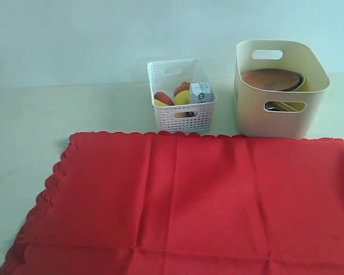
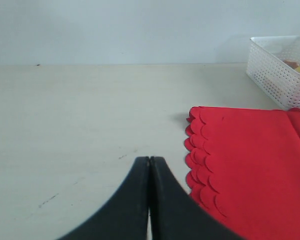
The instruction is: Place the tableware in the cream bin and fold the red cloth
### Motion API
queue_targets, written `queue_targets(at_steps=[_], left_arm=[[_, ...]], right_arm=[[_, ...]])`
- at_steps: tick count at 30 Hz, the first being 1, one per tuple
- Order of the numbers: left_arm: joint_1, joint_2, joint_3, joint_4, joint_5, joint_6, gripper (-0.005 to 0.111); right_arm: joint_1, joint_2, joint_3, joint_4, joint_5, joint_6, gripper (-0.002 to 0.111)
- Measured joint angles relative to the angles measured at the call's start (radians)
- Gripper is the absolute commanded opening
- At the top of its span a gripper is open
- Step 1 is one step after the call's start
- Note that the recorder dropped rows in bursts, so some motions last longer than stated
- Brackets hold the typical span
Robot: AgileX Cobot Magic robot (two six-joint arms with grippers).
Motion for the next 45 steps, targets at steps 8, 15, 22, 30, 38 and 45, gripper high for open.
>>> queue_targets(at_steps=[8,15,22,30,38,45], left_arm=[[0.0,0.0,0.0,0.0,-0.002,0.0,0.0],[0.0,0.0,0.0,0.0,-0.002,0.0,0.0],[0.0,0.0,0.0,0.0,-0.002,0.0,0.0],[0.0,0.0,0.0,0.0,-0.002,0.0,0.0],[0.0,0.0,0.0,0.0,-0.002,0.0,0.0],[-0.038,0.034,-0.053,0.0,0.014,0.0,0.0]], right_arm=[[0.136,-0.057,0.017,0.009,-0.058,-0.117,0.0],[0.205,-0.057,0.017,-0.003,-0.104,-0.143,0.0],[0.207,-0.057,0.017,-0.003,-0.112,-0.112,0.0],[0.207,-0.057,0.017,0.01,-0.12,-0.081,0.0],[0.207,-0.057,0.017,0.012,-0.12,-0.039,0.0],[0.207,-0.057,0.017,0.018,-0.116,-0.035,0.0]])
